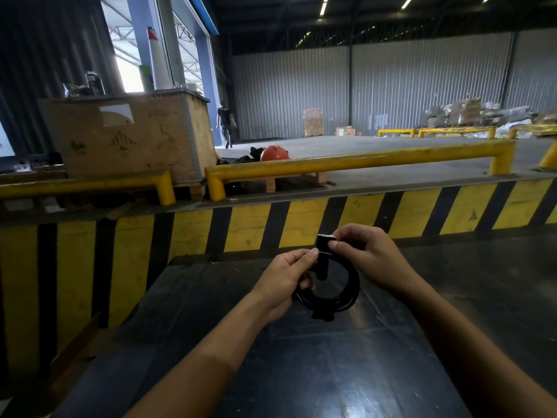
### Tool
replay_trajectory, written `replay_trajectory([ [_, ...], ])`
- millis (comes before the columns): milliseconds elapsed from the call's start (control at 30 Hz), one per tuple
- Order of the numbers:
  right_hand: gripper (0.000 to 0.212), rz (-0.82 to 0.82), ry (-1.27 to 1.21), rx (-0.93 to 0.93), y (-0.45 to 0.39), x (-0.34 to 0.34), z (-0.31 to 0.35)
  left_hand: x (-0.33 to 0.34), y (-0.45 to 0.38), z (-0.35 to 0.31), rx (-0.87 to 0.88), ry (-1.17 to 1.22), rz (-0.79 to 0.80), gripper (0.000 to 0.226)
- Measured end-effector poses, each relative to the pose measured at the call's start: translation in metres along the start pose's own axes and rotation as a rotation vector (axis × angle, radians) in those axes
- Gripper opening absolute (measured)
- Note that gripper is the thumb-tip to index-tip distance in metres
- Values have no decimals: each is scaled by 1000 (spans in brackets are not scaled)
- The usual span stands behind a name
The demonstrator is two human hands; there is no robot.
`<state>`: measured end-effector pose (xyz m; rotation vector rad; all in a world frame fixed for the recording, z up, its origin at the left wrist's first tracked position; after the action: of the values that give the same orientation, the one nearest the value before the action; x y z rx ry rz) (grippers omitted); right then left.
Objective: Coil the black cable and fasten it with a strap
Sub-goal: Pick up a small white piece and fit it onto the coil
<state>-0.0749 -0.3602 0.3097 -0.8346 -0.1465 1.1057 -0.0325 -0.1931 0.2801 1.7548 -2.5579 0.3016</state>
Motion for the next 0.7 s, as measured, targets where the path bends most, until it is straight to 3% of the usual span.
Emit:
replay_trajectory([
  [233,13,-49,237,-362,12,5,-3,7,-3,-4,-133,139,-30,21],
  [700,13,165,243,-240,21,-3,-25,6,-4,4,-231,46,-76,27],
])
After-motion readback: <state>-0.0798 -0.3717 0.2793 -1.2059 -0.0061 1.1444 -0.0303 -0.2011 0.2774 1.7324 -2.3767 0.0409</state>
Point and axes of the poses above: each hand's wrist, its own y-axis away from the middle knuckle, its own x-axis out of the palm, z = x × y, the point moved 1 cm from there along -y, towards the middle knuckle, and after that the axes turned 14 degrees about -z, right-handed, at the moved point
